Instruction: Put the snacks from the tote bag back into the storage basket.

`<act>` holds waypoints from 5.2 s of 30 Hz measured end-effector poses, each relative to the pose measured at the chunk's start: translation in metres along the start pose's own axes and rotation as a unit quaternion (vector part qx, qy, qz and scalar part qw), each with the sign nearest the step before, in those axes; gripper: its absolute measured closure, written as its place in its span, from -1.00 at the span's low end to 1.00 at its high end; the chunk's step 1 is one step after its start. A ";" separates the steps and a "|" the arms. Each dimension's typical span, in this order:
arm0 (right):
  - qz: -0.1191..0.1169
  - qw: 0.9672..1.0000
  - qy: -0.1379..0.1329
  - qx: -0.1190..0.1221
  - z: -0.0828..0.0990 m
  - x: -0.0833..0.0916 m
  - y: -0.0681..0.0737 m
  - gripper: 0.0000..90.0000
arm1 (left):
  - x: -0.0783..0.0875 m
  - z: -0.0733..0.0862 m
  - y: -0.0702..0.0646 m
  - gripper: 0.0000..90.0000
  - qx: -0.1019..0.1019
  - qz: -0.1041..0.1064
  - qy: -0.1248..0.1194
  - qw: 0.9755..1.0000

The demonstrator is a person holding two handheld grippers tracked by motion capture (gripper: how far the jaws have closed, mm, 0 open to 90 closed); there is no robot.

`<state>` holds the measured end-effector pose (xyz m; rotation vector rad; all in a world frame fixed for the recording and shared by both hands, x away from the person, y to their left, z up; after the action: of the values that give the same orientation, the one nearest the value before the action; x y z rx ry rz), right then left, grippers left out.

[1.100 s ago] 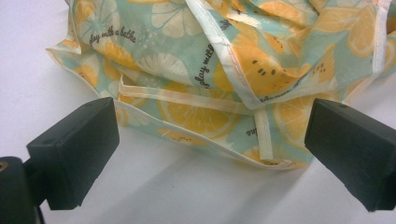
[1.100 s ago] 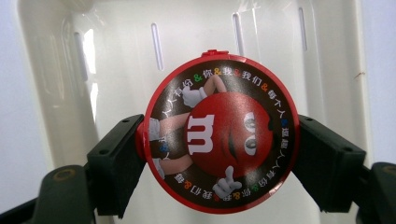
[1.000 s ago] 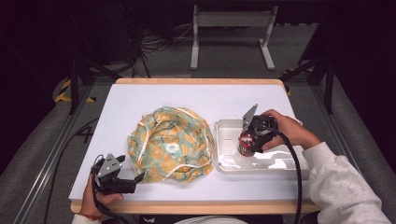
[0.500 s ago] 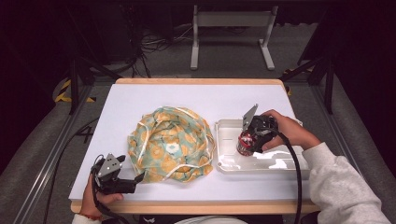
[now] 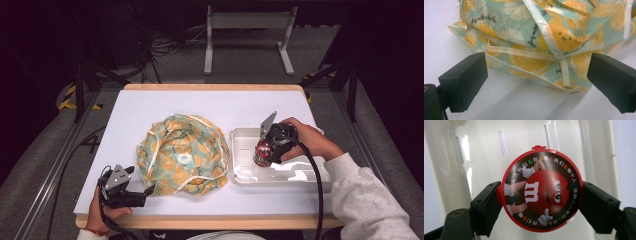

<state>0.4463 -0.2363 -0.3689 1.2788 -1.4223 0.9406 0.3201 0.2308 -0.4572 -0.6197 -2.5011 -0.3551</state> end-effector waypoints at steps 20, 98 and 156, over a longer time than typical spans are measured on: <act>0.016 0.999 -0.033 -0.007 0.002 0.010 0.005 -0.66 | -0.002 -0.001 -0.001 -0.92 -0.001 0.002 0.004 1.000; 0.179 0.944 -0.247 -0.127 0.128 -0.008 0.073 -0.84 | -0.006 -0.003 0.000 -0.91 -0.004 0.005 0.007 1.000; 0.223 0.905 -0.328 -0.152 0.167 -0.020 0.107 -0.88 | -0.008 -0.004 0.001 -0.91 -0.009 0.007 0.005 1.000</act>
<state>0.3142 -0.3754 -0.4216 1.0902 -2.3615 0.5392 0.3286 0.2269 -0.4580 -0.6413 -2.4846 -0.3752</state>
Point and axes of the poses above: each handheld gripper's, and its own axes: x roughly backward along the jaws, z roughly out of its underside, y roughly to its left, the point moved 1 cm from there along -x, roughly forward along the jaws, and after that the axes turned 13 degrees about -z, right-handed, at the moved point
